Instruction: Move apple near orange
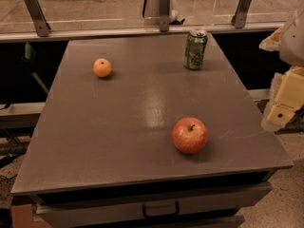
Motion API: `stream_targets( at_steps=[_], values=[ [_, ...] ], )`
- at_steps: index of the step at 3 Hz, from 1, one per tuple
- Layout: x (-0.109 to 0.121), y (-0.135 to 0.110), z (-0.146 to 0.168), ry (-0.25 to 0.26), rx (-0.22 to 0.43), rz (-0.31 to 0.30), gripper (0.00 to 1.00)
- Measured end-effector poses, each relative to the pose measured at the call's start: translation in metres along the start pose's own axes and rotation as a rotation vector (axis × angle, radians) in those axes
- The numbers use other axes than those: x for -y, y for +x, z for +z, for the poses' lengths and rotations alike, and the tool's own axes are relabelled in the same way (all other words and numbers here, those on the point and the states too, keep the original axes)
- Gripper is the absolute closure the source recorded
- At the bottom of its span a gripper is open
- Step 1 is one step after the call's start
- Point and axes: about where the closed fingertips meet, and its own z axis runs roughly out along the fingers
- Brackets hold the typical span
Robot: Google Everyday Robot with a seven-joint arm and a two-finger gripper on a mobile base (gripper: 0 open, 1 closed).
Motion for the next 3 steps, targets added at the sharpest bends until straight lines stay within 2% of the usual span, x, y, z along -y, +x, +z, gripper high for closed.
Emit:
stream_targets(
  at_steps=[2,3],
  values=[
    [-0.006,-0.014,0.01,-0.024,0.043,-0.021,0.0],
    [-0.016,-0.036,0.026,-0.068,0.079,-0.043,0.0]
  ],
)
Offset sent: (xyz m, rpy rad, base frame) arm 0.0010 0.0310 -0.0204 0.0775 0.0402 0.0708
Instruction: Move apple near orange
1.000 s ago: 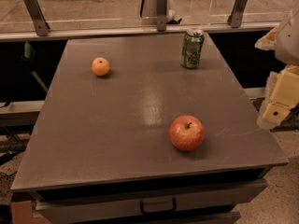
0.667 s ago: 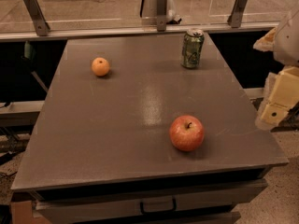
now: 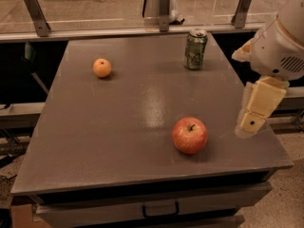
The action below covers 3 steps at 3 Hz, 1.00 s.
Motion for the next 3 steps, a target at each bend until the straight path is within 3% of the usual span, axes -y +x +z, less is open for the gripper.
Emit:
stream_targets(
  at_steps=[3],
  values=[
    [-0.044,-0.031,0.064,-0.155,0.107,-0.01,0.0]
  ],
)
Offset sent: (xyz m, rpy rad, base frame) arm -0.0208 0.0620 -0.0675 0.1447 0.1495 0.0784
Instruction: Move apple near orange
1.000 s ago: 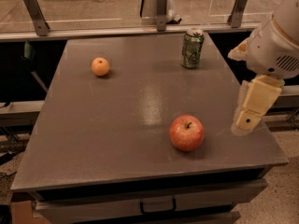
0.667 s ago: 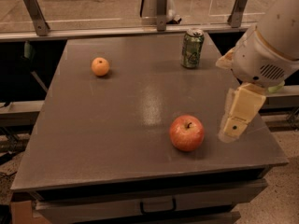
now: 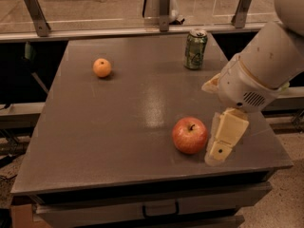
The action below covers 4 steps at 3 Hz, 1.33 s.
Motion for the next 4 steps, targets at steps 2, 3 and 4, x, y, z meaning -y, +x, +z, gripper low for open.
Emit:
stream_targets(
  at_steps=[2,3,4],
  values=[
    [-0.013,0.0,0.048,-0.086,0.121,0.032,0.18],
    [-0.007,-0.005,0.056,-0.102,0.152,0.04,0.4],
    [0.01,-0.01,0.046,-0.081,0.177,0.052,0.64]
  ],
)
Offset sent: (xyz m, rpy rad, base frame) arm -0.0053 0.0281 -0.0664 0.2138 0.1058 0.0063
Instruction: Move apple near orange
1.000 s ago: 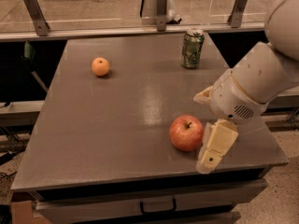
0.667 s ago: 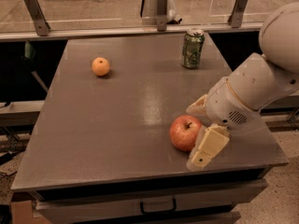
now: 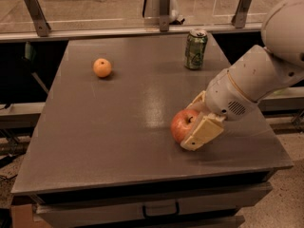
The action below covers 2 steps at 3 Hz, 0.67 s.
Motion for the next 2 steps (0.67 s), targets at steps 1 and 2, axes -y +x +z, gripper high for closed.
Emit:
stream_targets(
  at_steps=[1,2],
  values=[
    [0.0232,-0.008,-0.037,0.08,0.04,-0.002,0.87],
    [0.0256,-0.0132,-0.0429,0.094,0.046,-0.011,1.0]
  ],
)
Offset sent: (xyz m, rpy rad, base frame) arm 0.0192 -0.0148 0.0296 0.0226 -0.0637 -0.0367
